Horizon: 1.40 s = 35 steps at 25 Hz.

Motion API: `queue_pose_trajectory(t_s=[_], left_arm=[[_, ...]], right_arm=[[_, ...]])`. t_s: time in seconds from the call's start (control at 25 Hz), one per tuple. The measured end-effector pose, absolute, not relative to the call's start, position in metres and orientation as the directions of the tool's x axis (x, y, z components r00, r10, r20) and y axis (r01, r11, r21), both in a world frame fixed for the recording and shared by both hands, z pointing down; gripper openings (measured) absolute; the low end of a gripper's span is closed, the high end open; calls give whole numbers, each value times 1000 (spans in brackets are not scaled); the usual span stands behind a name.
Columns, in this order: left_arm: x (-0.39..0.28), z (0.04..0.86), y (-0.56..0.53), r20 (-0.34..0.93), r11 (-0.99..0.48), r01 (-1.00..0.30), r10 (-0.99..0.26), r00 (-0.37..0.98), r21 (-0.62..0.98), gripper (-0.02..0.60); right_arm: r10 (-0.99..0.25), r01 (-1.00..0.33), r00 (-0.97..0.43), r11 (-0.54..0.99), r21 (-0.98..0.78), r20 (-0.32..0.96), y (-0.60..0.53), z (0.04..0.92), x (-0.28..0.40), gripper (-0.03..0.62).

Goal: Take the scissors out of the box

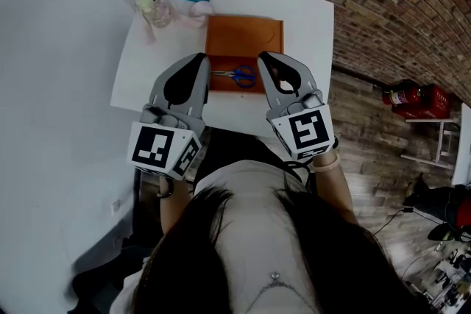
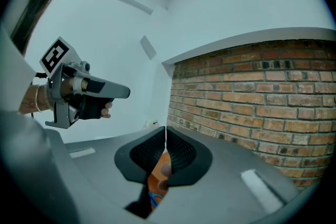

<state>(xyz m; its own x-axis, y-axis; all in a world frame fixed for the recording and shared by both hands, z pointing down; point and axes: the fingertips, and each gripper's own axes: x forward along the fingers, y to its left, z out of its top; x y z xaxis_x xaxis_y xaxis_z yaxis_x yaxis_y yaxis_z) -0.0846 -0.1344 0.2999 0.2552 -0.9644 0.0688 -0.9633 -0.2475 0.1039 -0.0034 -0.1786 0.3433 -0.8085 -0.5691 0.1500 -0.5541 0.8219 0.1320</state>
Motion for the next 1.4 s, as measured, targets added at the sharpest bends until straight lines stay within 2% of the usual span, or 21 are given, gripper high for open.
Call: queue_pose_trajectory(t_s=[0.84,1.4], left_arm=[[-102,297,-186,50,-335,-936,-939,341,106,0],[-123,299,-199,42,-318,-943,-945,323,100,0]], right_arm=[[-463,-431,-817,886,169,344,-207,400,-35,32],[-331,-313,-798,942,123,504,-209,455,-46,41]])
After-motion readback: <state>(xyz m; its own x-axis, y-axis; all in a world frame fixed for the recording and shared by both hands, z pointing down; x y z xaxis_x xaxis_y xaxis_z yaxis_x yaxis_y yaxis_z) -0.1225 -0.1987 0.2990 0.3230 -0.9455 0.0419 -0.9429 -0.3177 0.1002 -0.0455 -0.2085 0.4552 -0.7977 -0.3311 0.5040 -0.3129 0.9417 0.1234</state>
